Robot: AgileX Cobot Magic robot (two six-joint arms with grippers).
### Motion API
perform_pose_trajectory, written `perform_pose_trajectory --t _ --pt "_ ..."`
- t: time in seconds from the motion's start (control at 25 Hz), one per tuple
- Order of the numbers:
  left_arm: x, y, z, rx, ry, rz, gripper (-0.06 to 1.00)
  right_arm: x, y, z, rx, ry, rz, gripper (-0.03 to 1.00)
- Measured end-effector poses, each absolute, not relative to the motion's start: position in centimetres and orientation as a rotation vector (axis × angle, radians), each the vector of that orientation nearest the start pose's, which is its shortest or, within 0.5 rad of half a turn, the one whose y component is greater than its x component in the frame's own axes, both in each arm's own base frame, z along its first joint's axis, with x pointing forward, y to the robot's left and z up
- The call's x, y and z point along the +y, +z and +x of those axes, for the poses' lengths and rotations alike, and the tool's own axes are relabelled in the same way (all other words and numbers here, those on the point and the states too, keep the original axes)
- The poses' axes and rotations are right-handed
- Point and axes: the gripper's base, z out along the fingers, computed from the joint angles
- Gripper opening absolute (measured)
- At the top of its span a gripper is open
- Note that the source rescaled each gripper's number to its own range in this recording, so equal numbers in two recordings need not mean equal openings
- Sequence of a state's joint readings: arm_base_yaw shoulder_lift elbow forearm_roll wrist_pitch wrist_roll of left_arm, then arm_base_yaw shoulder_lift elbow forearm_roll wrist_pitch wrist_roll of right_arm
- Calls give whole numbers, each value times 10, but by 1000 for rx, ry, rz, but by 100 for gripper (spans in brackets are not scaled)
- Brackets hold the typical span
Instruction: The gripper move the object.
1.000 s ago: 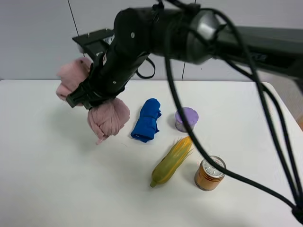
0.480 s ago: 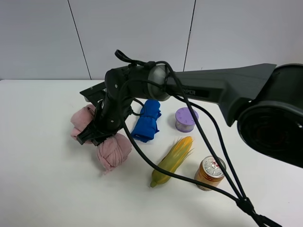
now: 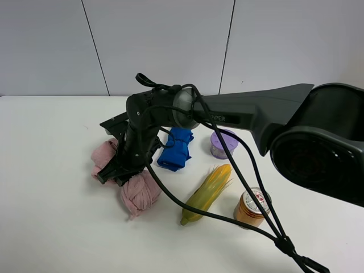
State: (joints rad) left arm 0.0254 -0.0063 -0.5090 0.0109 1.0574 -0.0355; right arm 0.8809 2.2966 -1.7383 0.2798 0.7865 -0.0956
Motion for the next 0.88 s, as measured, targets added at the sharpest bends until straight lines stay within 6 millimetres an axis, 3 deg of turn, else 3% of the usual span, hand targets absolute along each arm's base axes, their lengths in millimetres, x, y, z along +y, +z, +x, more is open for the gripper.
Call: perform_pose_trajectory --t 0.08,0.16,0.24,0.32,0.4,0.52,0.68,0.76,0.88 --pt "1 280 -7 2025 7 -62 100 380 130 288 2698 494 -1146 19" --pt "1 280 -7 2025 7 -62 100 380 130 286 2716 515 -1152 57" --pt "1 280 -7 2025 7 -62 100 380 130 285 2717 529 -1170 83" --pt "1 280 -7 2025 7 -62 100 380 140 283 2709 552 -1166 94" --pt "1 280 -7 2025 7 -62 100 379 162 281 2679 582 -1163 98" --pt "1 280 -7 2025 7 -62 100 370 227 273 2554 647 -1145 99" --pt "1 280 -7 2025 7 -62 100 334 349 246 2255 722 -1081 100" --pt "1 280 -7 2025 7 -62 100 301 411 227 2079 697 -1018 100" --pt "1 280 -7 2025 7 -62 100 240 481 196 1870 568 -890 100"
